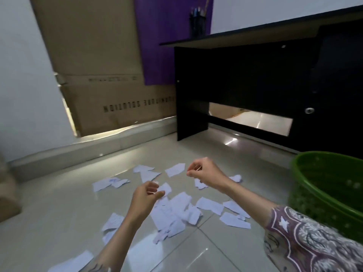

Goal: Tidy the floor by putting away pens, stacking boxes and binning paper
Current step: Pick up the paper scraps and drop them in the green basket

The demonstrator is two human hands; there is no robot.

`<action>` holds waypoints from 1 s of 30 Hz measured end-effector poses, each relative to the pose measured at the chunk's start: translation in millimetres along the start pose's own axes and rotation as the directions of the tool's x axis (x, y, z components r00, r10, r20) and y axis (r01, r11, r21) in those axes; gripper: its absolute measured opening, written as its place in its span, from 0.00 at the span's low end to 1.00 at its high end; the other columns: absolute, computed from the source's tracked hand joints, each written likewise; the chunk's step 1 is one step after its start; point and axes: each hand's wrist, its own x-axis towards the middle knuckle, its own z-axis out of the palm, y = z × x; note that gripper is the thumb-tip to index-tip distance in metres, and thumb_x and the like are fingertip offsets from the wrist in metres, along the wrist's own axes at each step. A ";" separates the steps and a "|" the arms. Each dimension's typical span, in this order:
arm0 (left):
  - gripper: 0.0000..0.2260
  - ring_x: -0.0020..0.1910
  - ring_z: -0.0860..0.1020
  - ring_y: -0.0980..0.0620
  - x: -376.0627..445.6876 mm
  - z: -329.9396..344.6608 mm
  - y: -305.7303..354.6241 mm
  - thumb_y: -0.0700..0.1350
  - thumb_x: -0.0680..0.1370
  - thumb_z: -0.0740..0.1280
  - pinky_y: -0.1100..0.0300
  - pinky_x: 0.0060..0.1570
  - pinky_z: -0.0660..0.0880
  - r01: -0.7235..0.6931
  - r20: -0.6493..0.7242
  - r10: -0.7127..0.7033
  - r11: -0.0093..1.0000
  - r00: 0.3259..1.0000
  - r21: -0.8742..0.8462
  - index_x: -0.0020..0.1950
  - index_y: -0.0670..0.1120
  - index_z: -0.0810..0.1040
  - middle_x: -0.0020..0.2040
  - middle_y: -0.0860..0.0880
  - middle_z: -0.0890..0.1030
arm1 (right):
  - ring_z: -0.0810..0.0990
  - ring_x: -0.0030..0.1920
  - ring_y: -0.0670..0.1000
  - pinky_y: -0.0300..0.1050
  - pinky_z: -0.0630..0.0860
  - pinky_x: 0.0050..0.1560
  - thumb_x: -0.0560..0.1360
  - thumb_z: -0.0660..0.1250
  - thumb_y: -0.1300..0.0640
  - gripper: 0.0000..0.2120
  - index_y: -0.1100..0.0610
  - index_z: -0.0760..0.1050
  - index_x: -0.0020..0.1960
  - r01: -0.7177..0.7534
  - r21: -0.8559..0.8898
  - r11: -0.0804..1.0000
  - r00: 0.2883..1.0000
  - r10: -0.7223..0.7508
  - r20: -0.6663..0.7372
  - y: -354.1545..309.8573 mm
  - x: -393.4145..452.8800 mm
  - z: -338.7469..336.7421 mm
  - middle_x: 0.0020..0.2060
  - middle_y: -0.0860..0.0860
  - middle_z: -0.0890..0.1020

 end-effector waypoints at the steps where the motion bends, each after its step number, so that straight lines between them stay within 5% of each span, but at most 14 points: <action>1: 0.11 0.49 0.78 0.48 -2.2 -14.8 -11.5 0.41 0.73 0.71 0.61 0.42 0.72 0.022 -0.025 -0.022 1.000 0.999 0.014 0.54 0.40 0.77 0.50 0.42 0.79 | 0.76 0.40 0.49 0.42 0.72 0.40 0.73 0.68 0.59 0.07 0.62 0.80 0.46 0.012 -0.019 1.000 0.999 -0.011 0.037 -5.5 6.3 16.5 0.40 0.55 0.81; 7: 0.12 0.50 0.78 0.43 -20.1 -83.7 -76.1 0.39 0.72 0.72 0.54 0.47 0.74 0.207 -0.168 -0.194 0.976 0.967 0.066 0.53 0.38 0.77 0.50 0.40 0.78 | 0.75 0.39 0.49 0.41 0.70 0.39 0.74 0.66 0.61 0.06 0.65 0.78 0.45 0.130 -0.182 0.975 0.948 -0.068 0.310 -23.2 23.8 92.1 0.41 0.55 0.81; 14: 0.11 0.50 0.76 0.43 -45.9 -137.0 -146.1 0.38 0.73 0.71 0.58 0.48 0.68 0.428 -0.342 -0.380 0.900 0.860 0.077 0.53 0.37 0.76 0.52 0.38 0.78 | 0.75 0.39 0.50 0.41 0.70 0.38 0.75 0.66 0.58 0.06 0.61 0.78 0.46 0.263 -0.193 0.945 0.860 -0.139 0.491 -35.6 26.2 168.5 0.44 0.55 0.81; 20: 0.09 0.54 0.75 0.43 -48.4 -167.3 -204.8 0.40 0.73 0.70 0.57 0.52 0.70 0.556 -0.403 -0.450 0.807 0.797 0.201 0.51 0.40 0.74 0.56 0.38 0.76 | 0.74 0.41 0.51 0.44 0.71 0.43 0.75 0.65 0.57 0.08 0.61 0.78 0.48 0.324 -0.170 0.931 0.794 -0.169 0.584 -31.2 38.9 227.4 0.48 0.57 0.80; 30: 0.28 0.67 0.64 0.41 -40.4 -169.2 -270.3 0.50 0.72 0.70 0.53 0.62 0.65 0.744 -0.526 -0.530 0.531 0.665 0.405 0.66 0.42 0.63 0.65 0.41 0.66 | 0.78 0.46 0.54 0.45 0.73 0.46 0.76 0.64 0.57 0.08 0.61 0.77 0.50 0.374 -0.212 0.903 0.773 -0.177 0.610 5.9 68.0 295.1 0.48 0.56 0.81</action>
